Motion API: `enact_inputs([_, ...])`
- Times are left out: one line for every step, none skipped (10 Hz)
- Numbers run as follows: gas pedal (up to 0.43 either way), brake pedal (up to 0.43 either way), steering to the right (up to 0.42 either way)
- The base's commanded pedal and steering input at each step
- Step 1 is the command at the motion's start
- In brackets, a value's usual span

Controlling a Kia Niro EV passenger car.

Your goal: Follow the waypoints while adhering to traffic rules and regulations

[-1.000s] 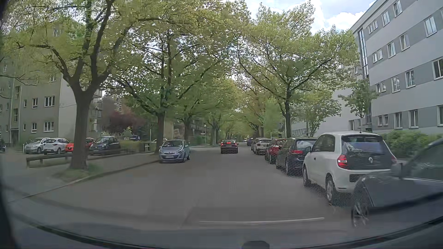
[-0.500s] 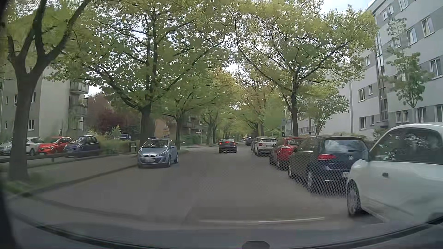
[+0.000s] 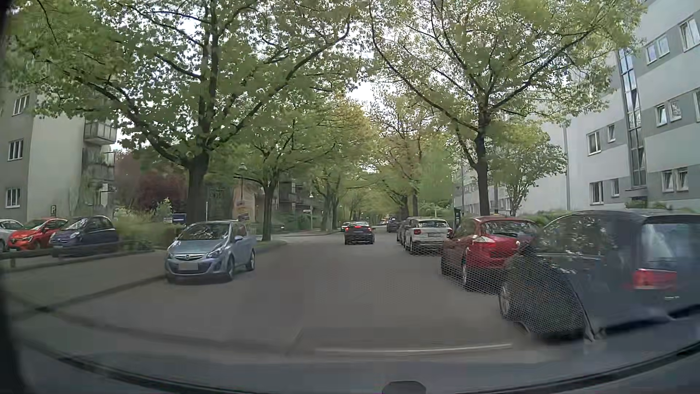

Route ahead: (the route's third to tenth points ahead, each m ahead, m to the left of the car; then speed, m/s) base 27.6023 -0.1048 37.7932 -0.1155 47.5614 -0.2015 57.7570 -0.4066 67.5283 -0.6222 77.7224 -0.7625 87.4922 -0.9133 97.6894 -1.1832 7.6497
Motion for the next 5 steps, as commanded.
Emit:
enact_inputs([0.26,0.024,0.003])
enact_inputs([0.26,0.024,0.002])
enact_inputs([0.26,0.024,0.002])
enact_inputs([0.26,0.024,0.002])
enact_inputs([0.26,0.024,0.002])
